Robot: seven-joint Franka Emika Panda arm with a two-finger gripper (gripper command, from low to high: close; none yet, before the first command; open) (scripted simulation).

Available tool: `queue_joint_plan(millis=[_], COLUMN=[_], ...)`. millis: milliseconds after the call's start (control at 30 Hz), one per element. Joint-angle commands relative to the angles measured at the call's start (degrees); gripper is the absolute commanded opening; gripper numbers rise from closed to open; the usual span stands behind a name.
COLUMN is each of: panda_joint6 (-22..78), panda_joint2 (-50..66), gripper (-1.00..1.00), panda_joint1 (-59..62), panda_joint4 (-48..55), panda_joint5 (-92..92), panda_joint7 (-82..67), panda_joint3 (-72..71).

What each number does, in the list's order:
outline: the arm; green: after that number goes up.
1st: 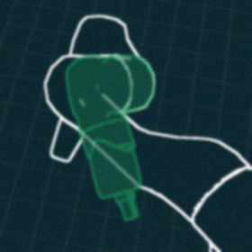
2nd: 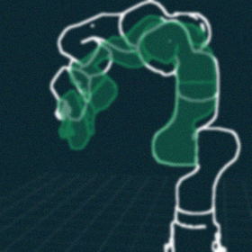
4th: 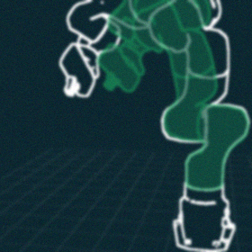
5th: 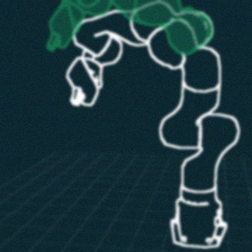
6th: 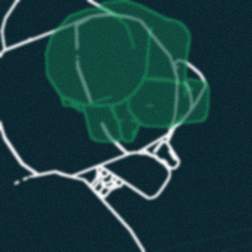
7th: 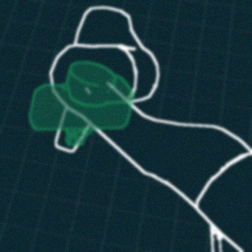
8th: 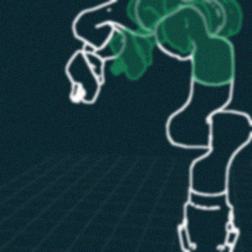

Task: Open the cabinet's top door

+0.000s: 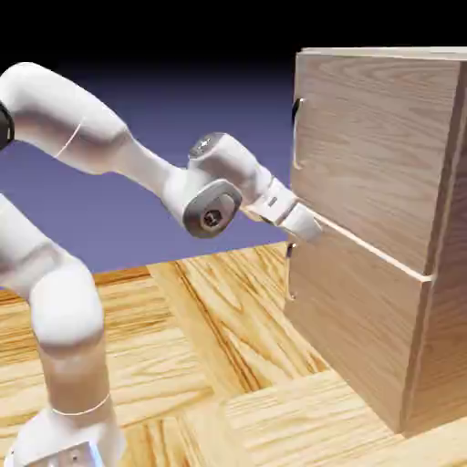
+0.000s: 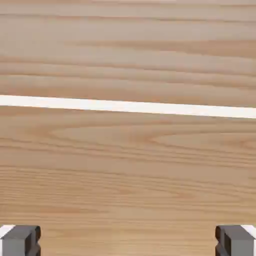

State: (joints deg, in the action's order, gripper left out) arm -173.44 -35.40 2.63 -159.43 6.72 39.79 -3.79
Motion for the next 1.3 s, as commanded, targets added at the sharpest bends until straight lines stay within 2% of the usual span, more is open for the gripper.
queue_joint_plan(millis=[0, 1267], panda_joint6=[0.21, 8.16], panda_joint2=[-1.02, -39.61], gripper=[0.00, 0.00], panda_joint1=[1.23, 47.98], panda_joint4=[0.58, 22.78], panda_joint5=[2.50, 97.20], panda_joint7=[-0.99, -38.49], panda_joint3=[-1.41, -54.74])
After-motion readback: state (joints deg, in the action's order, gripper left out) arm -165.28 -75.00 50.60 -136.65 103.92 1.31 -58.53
